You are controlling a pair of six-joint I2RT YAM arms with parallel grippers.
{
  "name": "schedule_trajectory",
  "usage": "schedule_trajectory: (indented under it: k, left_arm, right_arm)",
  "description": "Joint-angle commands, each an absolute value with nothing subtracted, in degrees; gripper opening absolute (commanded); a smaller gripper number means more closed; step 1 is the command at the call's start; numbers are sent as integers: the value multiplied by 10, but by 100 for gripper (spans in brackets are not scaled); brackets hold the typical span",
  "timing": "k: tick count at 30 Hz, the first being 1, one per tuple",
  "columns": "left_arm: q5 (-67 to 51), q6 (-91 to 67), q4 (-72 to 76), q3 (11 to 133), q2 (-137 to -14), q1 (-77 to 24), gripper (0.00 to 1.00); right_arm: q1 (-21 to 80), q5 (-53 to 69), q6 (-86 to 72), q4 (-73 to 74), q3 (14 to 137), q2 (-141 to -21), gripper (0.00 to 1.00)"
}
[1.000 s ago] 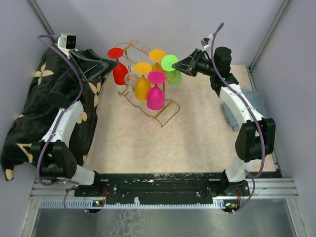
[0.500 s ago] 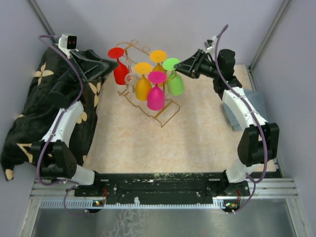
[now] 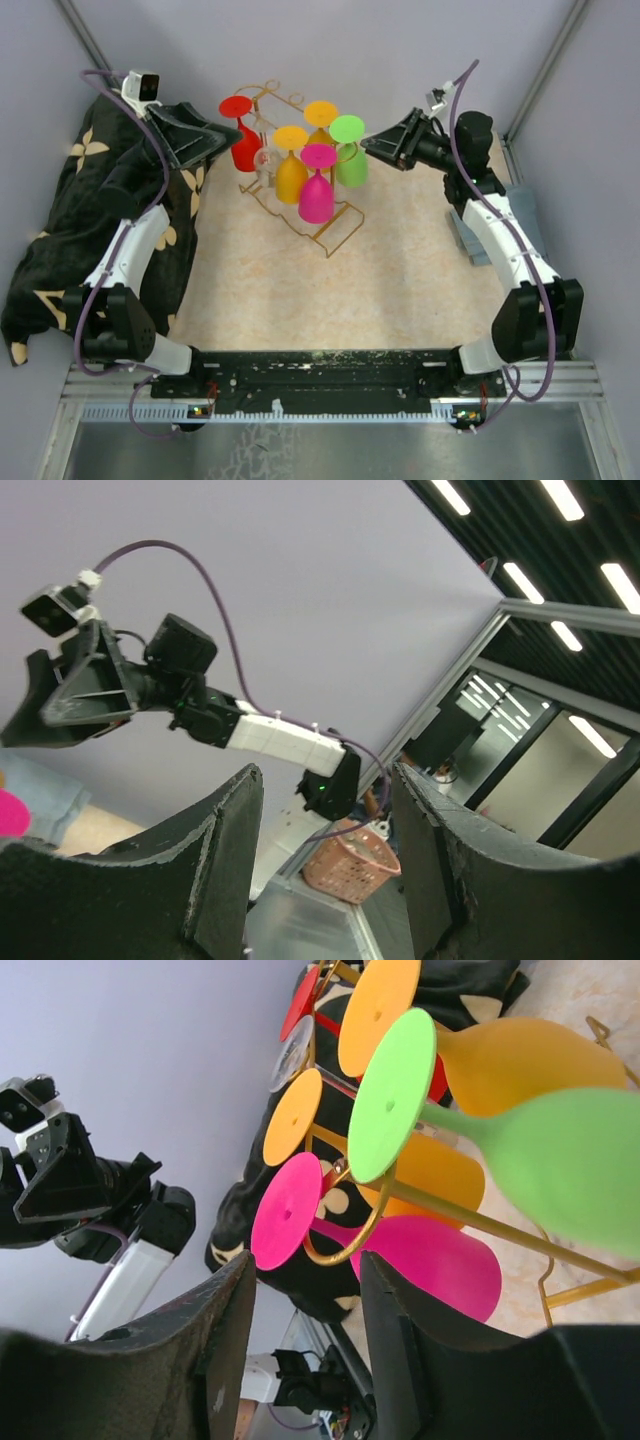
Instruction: Place the wine glass upside down on the wine glass rack
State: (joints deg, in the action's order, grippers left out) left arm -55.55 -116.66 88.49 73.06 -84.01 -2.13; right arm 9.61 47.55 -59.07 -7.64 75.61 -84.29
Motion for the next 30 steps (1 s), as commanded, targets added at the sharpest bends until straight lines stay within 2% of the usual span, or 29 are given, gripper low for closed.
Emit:
schedule_trajectory:
  k: [1, 4, 8, 9, 10, 11, 16, 19, 20, 21, 30]
  left_arm:
    - [-602, -1108, 941, 720, -823, -19, 60]
    - [-628, -1052, 873, 707, -809, -20, 60]
    - [-657, -913, 704, 701, -774, -20, 65]
    - [-663, -872, 649, 705, -765, -19, 66]
    - [-668, -831, 599, 712, -755, -20, 72]
    - [-669, -785, 542, 720, -746, -19, 77]
    - [-664, -632, 349, 748, -715, -20, 84]
    - [-664, -624, 338, 742, -710, -20, 91]
    - [-664, -624, 338, 739, -709, -19, 97]
    - [-663, -624, 338, 737, -707, -20, 99]
    - [-656, -612, 314, 731, -700, -20, 99]
  right_arm:
    - [84, 446, -542, -57, 742, -773, 50]
    - [80, 433, -503, -17, 740, -747, 53]
    - [78, 404, -461, 33, 743, -718, 61]
    - [78, 394, -452, 43, 743, -711, 64]
    - [77, 379, -445, 56, 744, -704, 74]
    - [77, 371, -439, 65, 745, -699, 77]
    - [75, 356, -432, 89, 748, -688, 79]
    - [74, 346, -432, 105, 758, -686, 81]
    - [74, 341, -431, 112, 761, -685, 82]
    - [75, 332, -430, 122, 767, -684, 83]
    - [74, 237, -397, 197, 799, -661, 85]
